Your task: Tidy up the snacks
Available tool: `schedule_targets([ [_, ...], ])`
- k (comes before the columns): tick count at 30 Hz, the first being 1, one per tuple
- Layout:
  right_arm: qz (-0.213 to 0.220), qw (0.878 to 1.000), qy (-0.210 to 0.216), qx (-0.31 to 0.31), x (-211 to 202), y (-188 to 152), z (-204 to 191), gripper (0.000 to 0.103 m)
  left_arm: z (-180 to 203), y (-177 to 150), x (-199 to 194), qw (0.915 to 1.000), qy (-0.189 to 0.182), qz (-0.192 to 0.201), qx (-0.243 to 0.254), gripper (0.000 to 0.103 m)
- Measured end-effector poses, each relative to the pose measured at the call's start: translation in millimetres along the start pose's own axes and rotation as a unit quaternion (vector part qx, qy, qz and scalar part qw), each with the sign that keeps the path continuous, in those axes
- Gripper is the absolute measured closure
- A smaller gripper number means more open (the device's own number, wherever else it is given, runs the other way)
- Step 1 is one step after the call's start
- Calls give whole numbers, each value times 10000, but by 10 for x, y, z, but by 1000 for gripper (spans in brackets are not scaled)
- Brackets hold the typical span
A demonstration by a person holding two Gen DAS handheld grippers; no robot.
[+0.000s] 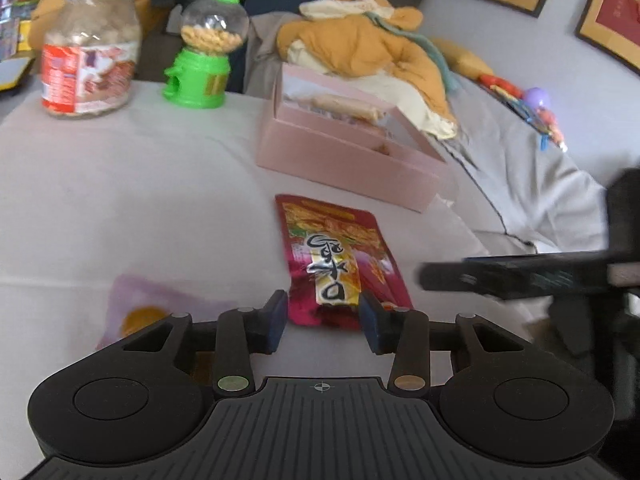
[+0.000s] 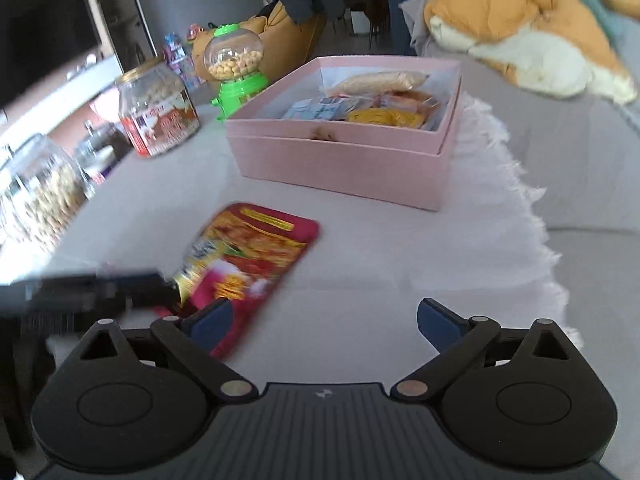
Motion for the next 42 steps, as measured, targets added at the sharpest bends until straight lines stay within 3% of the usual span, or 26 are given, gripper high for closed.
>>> schedule_targets([
  [2, -120, 9998, 49, 137, 166, 45, -59, 4, -85, -30, -206, 9987, 471, 134, 158, 59],
  [5, -316, 9993, 5, 223, 364, 44, -275, 0, -272, -107, -426, 9892, 1418, 70, 368, 59],
  [7, -255, 9992, -244, 175, 496, 95, -434, 0, -374, -192, -497, 9851, 1693, -66, 284, 59],
  [10, -271, 9994, -217, 90, 669, 134, -704, 0, -394, -242, -508, 9861, 1655, -83, 111, 58],
  [13, -156, 9943, -773, -715, 837, 77, -900, 0, -356, -209, -478, 9857, 1667, -123, 206, 58],
  [15, 150, 9913, -791, -1044, 799, 39, -941, 0, -303, -191, -437, 9858, 1640, -140, 317, 58],
  [25, 237, 9950, -534, -814, 509, -96, -506, 0, -92, -119, -249, 9881, 1430, -212, 525, 58],
  [33, 266, 9950, -539, -799, 522, -101, -516, 0, 109, -131, -209, 9861, 1376, -322, 875, 58],
  [42, 269, 9950, -534, -794, 514, -101, -509, 0, 185, -164, -134, 9831, 1403, -392, 1111, 48],
])
Point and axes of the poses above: each gripper's, at about its wrist camera, not at the fingertips, and x roughly the way its jaws point, z to its right, y to its top, the point moved 8 cm from there along x, roughly the way its jaws point, and after that the axes turned 9 degrees about x, right-handed, at the moved point
